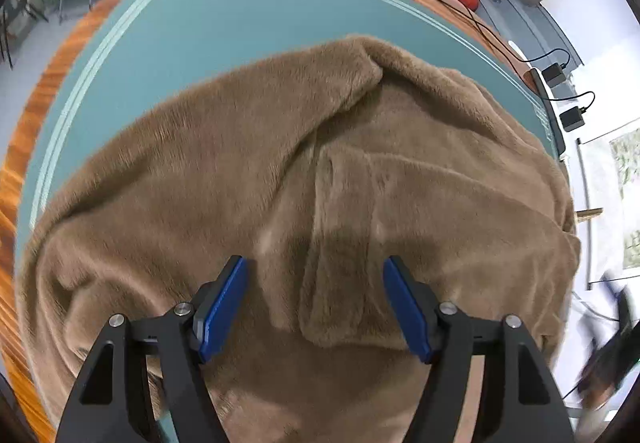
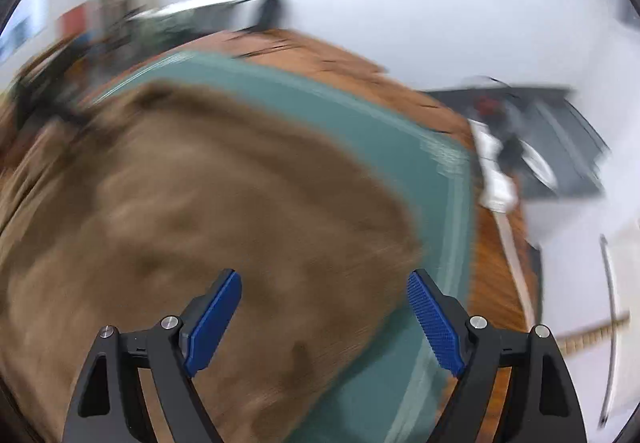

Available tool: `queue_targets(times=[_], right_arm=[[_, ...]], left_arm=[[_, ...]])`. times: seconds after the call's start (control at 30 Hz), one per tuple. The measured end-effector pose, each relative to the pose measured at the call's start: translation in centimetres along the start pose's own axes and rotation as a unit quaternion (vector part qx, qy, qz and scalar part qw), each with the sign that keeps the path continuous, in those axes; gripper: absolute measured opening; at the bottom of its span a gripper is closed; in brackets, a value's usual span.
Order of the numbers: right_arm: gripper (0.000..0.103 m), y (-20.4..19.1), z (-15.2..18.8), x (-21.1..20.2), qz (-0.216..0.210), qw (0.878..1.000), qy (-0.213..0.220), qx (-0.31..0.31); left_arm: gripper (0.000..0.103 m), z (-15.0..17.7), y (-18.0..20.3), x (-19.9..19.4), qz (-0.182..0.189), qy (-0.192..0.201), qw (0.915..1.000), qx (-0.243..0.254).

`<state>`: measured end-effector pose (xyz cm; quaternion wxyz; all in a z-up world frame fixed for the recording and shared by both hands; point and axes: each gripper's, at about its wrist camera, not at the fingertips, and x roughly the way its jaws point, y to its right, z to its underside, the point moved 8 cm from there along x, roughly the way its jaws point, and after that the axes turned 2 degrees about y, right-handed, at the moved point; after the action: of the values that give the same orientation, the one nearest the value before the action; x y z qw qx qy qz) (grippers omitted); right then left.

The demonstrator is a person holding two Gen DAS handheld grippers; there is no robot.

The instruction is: Fold clothes

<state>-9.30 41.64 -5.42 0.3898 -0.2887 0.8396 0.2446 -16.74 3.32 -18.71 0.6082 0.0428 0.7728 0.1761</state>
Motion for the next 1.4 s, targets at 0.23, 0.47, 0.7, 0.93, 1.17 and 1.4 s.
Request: queue_targets(times=[0.23, 0.47, 0.7, 0.93, 1.17, 1.4], right_arm=[[0.087, -4.3, 3.8, 4.0, 0.01, 0.998, -0.042, -0.039], [0.037, -0.6, 4.3, 5.0, 0.033, 0.997, -0.056, 0.051], [0.038, 3.0, 6.3, 3.5, 0.111, 0.988, -0.072, 0.082], [0.06, 3.0, 7.8, 0.5, 0.114, 0.982, -0.076, 0.131], [0.071, 3.7, 6.8, -2.2, 0.063, 0.98, -0.036, 0.184], [0.075, 3.0, 1.7, -2.3, 0.01, 0.968, 0.026, 0.249]], left_arm=[[0.079, 1.5, 1.7, 0.8, -0.004, -0.011, 0.9997, 0.022], [0.047, 3.1, 2.5, 1.2, -0.02, -0.02, 0.9996, 0.006], [0.046, 5.9, 1.6, 0.4, -0.059, -0.017, 0.9981, 0.002], [0.056, 7.3, 1.6, -1.0, -0.08, 0.002, 0.9967, 0.017], [0.066, 7.1, 1.2, -4.8, -0.143, 0.072, 0.9863, 0.037], [0.069, 3.3, 2.8, -4.7, -0.118, 0.089, 0.9868, 0.066]])
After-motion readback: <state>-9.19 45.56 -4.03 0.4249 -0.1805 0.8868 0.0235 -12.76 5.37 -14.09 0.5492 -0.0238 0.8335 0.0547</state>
